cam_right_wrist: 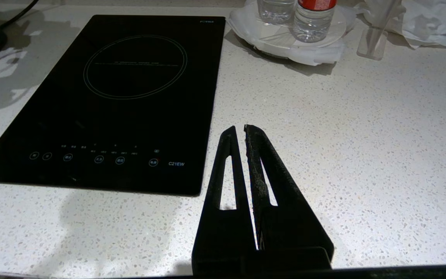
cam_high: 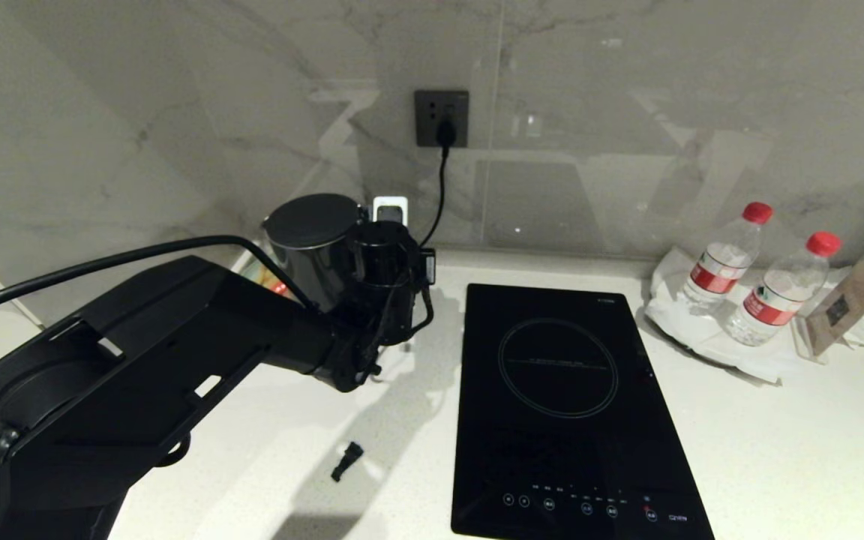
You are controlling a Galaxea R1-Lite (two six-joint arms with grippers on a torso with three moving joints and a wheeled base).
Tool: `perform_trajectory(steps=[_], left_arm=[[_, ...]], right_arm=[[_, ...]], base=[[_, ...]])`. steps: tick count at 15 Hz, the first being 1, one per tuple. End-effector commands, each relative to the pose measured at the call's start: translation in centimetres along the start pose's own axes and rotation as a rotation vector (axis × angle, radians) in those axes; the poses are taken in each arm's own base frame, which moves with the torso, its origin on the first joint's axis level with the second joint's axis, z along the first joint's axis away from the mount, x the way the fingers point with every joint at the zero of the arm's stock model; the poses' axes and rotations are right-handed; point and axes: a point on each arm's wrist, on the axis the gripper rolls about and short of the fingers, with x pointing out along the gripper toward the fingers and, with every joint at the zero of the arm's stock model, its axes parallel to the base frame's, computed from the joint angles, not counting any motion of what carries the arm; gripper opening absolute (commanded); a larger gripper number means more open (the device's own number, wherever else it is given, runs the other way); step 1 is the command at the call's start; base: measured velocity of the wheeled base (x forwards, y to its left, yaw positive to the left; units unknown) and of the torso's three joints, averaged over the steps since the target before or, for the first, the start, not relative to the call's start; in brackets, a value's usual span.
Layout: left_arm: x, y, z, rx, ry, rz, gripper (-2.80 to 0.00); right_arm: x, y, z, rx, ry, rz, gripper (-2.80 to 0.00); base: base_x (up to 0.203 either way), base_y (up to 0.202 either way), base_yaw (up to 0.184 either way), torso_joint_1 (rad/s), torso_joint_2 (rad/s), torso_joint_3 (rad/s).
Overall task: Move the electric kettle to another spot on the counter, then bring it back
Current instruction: Place it on the power base
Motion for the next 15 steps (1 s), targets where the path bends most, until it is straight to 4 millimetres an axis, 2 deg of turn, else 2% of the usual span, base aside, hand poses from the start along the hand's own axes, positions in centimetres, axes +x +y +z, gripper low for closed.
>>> perform_trajectory(steps=[1, 4, 13, 14, 15], left_arm=[[-0.47, 0.01, -1.21, 0.019, 0.035, -0.006, -2.8], [-0.57, -0.16, -1.5, 0.031, 0.042, -0.01, -2.8], [-0.74, -0.17, -0.54, 0.023, 0.023, -0.003, -2.8], [-0.78, -0.23, -0.55, 0.023, 0.024, -0.005, 0.0], [-0.79, -0.22, -0.59, 0.024, 0.025, -0.005, 0.0]], right_arm=[[0.0, 0.0, 0.0, 0.0, 0.0, 0.001, -2.8], [0.0, 0.0, 0.0, 0.0, 0.0, 0.001, -2.8], [0.0, 0.0, 0.0, 0.0, 0.0, 0.001, -2.8], [0.0, 0.0, 0.0, 0.0, 0.0, 0.001, -2.8], [0.0, 0.0, 0.0, 0.0, 0.0, 0.001, -2.8]], base=[[0.0, 0.0, 0.0, 0.0, 0.0, 0.0], [0.0, 0.0, 0.0, 0.0, 0.0, 0.0], [0.0, 0.0, 0.0, 0.0, 0.0, 0.0], [0.0, 0.0, 0.0, 0.0, 0.0, 0.0], [0.0, 0.0, 0.0, 0.0, 0.0, 0.0]])
